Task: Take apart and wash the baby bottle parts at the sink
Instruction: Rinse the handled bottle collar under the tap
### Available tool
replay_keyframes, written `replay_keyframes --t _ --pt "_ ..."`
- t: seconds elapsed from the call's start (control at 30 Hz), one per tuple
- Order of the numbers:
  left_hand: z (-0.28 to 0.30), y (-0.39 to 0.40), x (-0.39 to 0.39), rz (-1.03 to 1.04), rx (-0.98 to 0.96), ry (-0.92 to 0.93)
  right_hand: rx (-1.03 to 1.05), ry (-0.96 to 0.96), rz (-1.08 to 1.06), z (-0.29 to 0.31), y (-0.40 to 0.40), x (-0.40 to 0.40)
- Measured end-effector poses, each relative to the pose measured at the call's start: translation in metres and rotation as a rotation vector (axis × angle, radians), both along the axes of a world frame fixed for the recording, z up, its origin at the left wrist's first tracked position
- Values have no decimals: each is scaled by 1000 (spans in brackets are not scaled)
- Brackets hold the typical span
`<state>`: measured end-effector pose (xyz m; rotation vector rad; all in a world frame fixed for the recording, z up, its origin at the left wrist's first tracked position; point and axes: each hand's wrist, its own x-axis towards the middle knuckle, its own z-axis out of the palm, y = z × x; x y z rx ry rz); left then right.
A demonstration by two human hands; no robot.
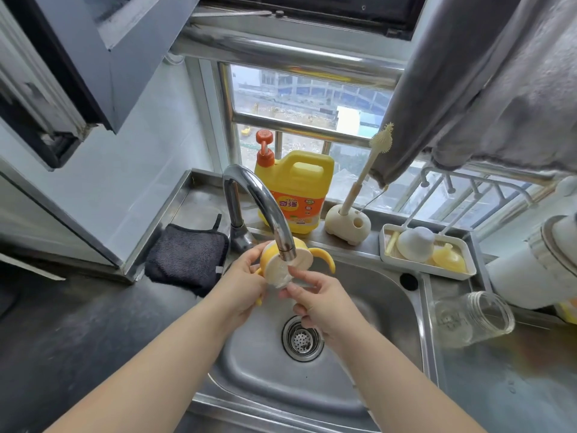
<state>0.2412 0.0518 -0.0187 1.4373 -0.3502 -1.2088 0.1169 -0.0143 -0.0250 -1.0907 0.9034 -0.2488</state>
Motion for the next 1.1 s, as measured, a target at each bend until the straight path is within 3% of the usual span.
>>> replay_keyframes --t 0.17,0.27,0.33,0.43,0.63,0.9,1.1 --pt "-5 0 2 2 -12 16 -533 280 125 -4 3 -6" --pt "-7 -1 4 -29 33 -9 -653 539 285 -5 -3 -8" --pt "-7 -2 3 -39 35 -7 -760 545 312 -7 -1 -8" --pt "-10 -1 0 -38 11 -22 -797 402 219 -9 5 -10" --pt "-13 -1 1 -31 -30 -59 -778 337 209 -7 1 -12" --pt "-12 -4 7 -52 -43 -77 -795 333 219 -11 -1 -12" --pt "-16 -6 6 -34 -43 -115 -800 451 188 -12 -6 -14"
